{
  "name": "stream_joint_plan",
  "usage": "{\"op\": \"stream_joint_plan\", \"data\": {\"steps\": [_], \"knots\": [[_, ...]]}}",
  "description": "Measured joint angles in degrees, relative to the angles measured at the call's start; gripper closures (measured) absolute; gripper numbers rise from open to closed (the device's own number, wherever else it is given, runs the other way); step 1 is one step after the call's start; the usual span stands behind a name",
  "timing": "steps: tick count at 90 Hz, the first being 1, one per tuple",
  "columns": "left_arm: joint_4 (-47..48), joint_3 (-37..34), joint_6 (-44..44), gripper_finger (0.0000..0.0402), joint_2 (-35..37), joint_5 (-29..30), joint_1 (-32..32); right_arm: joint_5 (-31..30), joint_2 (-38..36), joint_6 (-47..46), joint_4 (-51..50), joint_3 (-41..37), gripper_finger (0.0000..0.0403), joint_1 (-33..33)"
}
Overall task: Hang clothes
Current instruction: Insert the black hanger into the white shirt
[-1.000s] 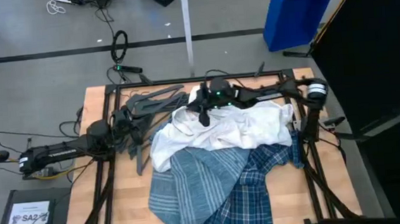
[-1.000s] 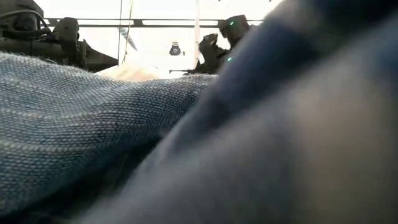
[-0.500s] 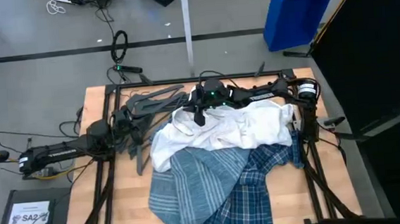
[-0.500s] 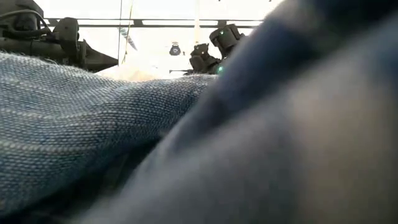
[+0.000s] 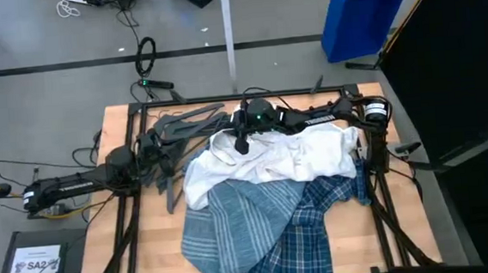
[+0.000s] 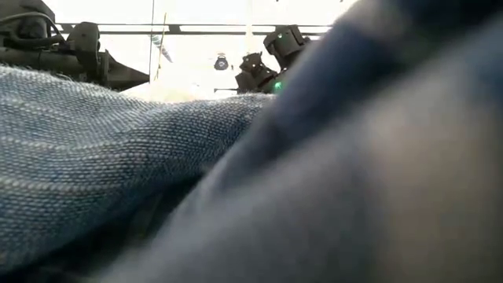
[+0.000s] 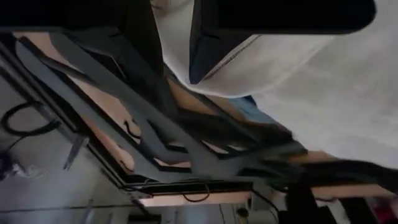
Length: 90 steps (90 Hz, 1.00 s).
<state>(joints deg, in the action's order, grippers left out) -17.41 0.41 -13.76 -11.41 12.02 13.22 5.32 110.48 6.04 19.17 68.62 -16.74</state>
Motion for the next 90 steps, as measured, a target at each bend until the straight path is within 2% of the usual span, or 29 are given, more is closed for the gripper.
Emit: {"op": "stream_joint_plan", "data": {"steps": [7,15,32,49,56,66,76,90], "knots": [[-0.2,0.0,0.0,0.0401,-0.01,-0.01,0.0,0.42,0.0,0.4,-2.0,0.04,0.035,0.13],[-1.19,0.02,-0.52,0.0401,0.0,-0.35,-0.01,0.41,0.0,0.74,-9.49,0.05,0.035,0.14],[-1.58,0.0,-6.76,0.0401,0.01,-0.77,-0.01,0.46,0.02,1.15,-22.67,0.0,0.035,0.2],[-0.72,0.02,-6.84,0.0401,-0.01,-0.73,-0.01,0.44,0.02,0.66,-31.86,0.0,0.035,0.43],[-0.34,0.16,-6.12,0.0401,-0.14,1.18,0.12,-0.19,0.02,0.64,-35.69,-0.02,0.035,1.21],[7.95,3.2,-6.09,0.0401,-0.66,5.25,0.21,-1.83,0.02,0.56,-39.35,-0.87,0.0351,3.21],[20.29,8.24,-7.32,0.0401,-1.89,9.56,0.21,-4.01,-0.25,0.01,-40.18,-2.1,0.0354,5.33],[32.99,14.92,-12.1,0.0401,-5.13,11.98,0.21,-4.96,-0.37,-1.27,-39.22,-3.5,0.0358,7.55]]}}
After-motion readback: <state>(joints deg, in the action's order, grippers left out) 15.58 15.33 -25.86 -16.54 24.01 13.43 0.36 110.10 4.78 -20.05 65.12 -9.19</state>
